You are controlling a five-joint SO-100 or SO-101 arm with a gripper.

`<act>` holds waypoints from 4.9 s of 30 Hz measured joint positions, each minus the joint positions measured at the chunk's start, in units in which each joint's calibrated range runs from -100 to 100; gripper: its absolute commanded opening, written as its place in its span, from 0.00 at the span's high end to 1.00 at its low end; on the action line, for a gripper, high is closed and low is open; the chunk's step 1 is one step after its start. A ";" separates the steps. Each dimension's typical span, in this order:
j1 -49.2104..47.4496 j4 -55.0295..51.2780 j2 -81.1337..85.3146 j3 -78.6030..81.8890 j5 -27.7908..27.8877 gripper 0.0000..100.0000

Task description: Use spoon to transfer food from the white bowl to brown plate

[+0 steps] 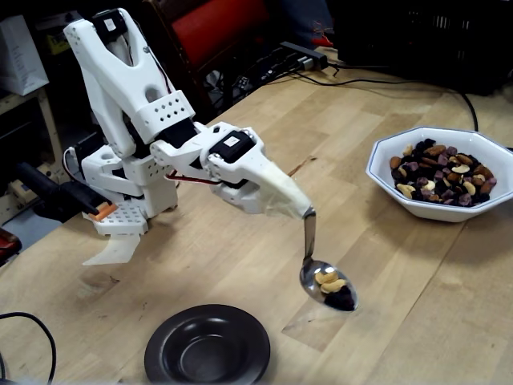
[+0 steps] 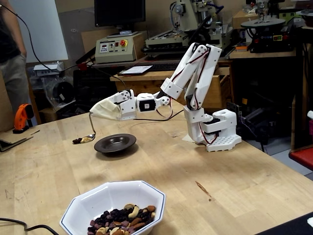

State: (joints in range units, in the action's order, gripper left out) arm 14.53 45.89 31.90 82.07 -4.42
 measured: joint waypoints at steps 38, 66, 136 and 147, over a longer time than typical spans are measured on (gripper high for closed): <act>14.89 0.00 8.67 9.68 0.10 0.96; 16.35 -0.16 21.81 16.16 0.83 0.96; 17.45 -8.99 14.77 16.16 6.98 0.96; 11.68 -8.99 14.77 16.16 9.23 0.96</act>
State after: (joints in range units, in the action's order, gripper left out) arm 26.20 36.89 46.67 98.23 4.81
